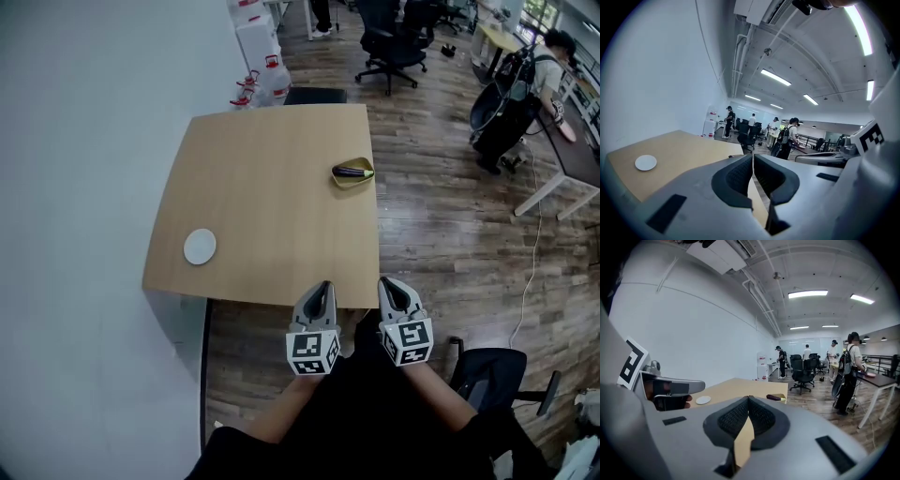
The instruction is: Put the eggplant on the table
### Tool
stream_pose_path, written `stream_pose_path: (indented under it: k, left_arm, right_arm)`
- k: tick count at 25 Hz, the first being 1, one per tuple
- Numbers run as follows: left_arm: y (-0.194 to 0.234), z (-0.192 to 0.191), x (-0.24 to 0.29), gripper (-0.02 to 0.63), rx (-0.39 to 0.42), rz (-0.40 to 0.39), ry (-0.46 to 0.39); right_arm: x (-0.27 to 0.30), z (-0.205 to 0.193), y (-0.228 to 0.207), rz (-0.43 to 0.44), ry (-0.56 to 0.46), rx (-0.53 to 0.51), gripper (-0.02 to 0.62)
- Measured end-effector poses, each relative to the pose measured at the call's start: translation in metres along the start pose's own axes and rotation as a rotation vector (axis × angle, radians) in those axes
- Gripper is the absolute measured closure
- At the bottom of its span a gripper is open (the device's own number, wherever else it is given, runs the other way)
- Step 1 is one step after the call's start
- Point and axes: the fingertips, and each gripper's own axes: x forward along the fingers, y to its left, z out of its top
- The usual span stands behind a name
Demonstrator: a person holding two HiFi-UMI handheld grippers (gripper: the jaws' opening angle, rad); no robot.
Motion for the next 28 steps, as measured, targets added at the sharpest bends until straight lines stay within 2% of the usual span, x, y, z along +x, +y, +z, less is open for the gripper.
stream_pose_path:
  k: [3,7,13,23,28]
  left_arm:
    - [0.004,0.005,-0.005,0.583,-0.013,0.024,-0.026]
    - [0.005,0.005,-0.005,0.584,-0.022,0.023,-0.02]
    - [0.012,0.004,0.003,0.584,-0.035,0.044,-0.016]
    - [0.021,0.017,0.052,0.584,-0.002,0.076,-0.02]
    - [0.019,0.026,0.08,0.584,-0.005,0.095,-0.021]
  right_arm:
    - [-0.006,0.002,-0.002,-0.014,-0.013,-0.008,0.535]
    - [-0.008,0.009,-0.007,-0.022,-0.029,-0.036,0.535]
    - [0.003,0.01,-0.006,0.007,-0.033,-0.043,0.535]
    - [0.04,0.025,-0.029,0.046,-0.051,-0.043,0.535]
    - [0.062,0.04,-0.056,0.064,-0.061,-0.064,0.535]
